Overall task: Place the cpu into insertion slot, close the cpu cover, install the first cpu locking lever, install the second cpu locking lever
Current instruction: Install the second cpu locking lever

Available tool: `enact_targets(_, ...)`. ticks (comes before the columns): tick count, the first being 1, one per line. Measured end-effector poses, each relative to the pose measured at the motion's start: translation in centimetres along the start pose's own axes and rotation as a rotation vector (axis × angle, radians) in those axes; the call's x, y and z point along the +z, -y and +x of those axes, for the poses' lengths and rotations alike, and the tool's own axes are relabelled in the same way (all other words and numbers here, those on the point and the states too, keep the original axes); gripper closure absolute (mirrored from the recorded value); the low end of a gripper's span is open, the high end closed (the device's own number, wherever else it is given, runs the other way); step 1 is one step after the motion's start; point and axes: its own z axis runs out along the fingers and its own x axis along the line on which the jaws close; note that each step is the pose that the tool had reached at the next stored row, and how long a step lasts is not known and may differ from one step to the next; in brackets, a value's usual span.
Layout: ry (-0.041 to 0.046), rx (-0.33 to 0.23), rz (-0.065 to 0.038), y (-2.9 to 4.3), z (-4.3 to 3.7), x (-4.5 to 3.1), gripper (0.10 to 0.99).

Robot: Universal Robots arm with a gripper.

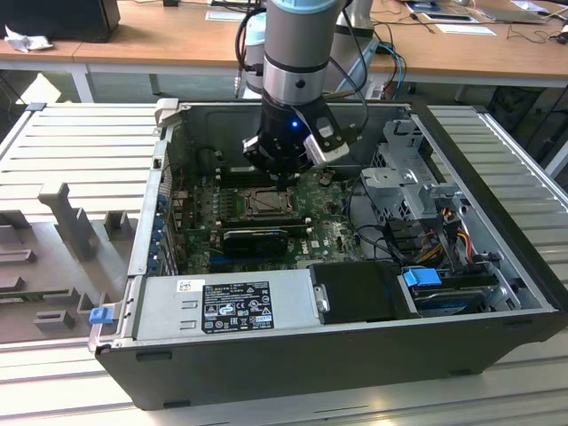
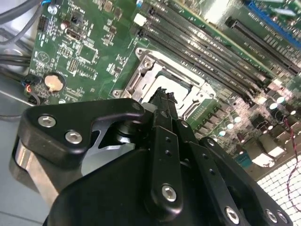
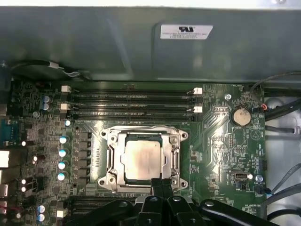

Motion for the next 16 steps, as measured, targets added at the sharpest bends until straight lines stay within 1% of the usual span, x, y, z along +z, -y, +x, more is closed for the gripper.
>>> enact_targets(2, 0.0000, 0.000, 0.000, 0.51, 0.01, 0.15, 0.980)
enact_targets(4, -0.0002, 0.000, 0.000, 0.99, 0.02, 0.47, 0.980)
enact_targets(6, -0.0011, 0.000, 0.000, 1.20, 0.02, 0.71, 0.980)
enact_targets(7, -0.0020, 0.000, 0.000, 1.32, 0.02, 0.84, 0.980)
enact_targets(10, -0.0070, 0.001, 0.000, 2.03, 0.03, 1.21, 0.980)
enact_targets(12, -0.0097, 0.001, -0.001, 2.18, 0.16, 1.41, 0.980)
enact_targets(14, -0.0111, 0.001, -0.002, 2.23, 0.55, 1.52, 0.980)
enact_targets(16, -0.0129, 0.001, -0.004, 2.38, 2.58, 1.86, 0.980)
